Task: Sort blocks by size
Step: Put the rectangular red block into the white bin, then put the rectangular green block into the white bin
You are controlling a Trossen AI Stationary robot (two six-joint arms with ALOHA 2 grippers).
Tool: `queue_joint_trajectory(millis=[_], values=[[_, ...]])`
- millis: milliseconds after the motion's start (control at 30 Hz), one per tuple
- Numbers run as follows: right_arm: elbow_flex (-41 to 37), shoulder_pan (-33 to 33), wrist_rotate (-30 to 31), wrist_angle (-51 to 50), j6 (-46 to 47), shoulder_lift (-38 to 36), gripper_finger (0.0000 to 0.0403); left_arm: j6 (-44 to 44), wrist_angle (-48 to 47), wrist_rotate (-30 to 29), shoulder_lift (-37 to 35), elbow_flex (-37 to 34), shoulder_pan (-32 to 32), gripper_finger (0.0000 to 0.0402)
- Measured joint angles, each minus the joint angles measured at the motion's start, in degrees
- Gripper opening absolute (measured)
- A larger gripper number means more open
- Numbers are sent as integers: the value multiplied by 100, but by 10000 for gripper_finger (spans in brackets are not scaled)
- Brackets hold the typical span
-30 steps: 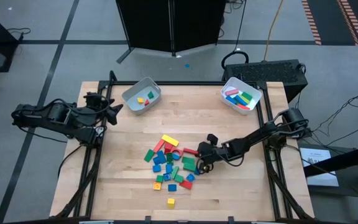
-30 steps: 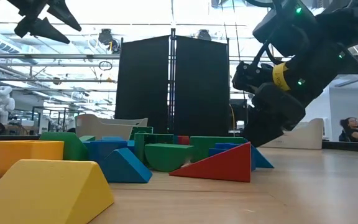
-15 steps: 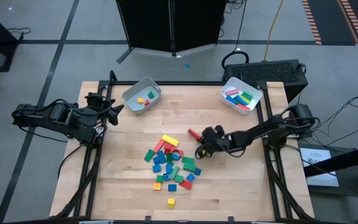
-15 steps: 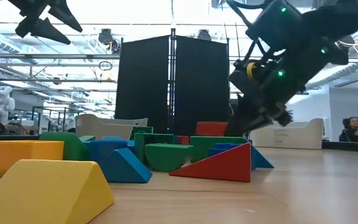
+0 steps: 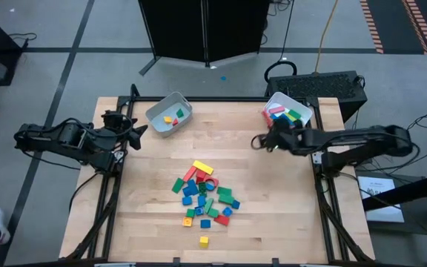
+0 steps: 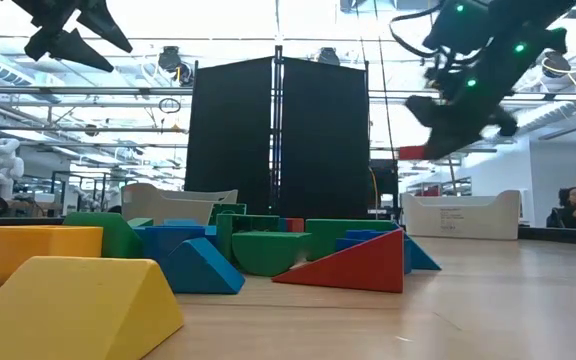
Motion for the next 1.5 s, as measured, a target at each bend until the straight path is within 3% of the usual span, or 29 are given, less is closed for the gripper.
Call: queue_joint_trajectory(millis=[233,400,667,967,1200,1333,1500], values=[[0,-1064,1,-1572,261,-858,32,16,-9,-11,0,2,-2,281],[0,-1692,-206,-1686,96,-867,32,111,-9,-48,0,0,-2,281],[-144,-2416,-1058,-1388,-612,-302,33,109,-7,-59,0,1,0,281],[-175,-2692,-1190,-1143,-800,243,160,103,-5,-59,0,2,-1,281],[101,-2627,-1363,-757,-1212,6,180,103,-3,-59,0,0,-2,281],[288,-2450,-2516,578,-2037,-218,171,103,-3,-61,-1,2,-1,281],[291,-2009,-5004,2881,-2531,-259,160,103,-3,-73,0,0,0,281]])
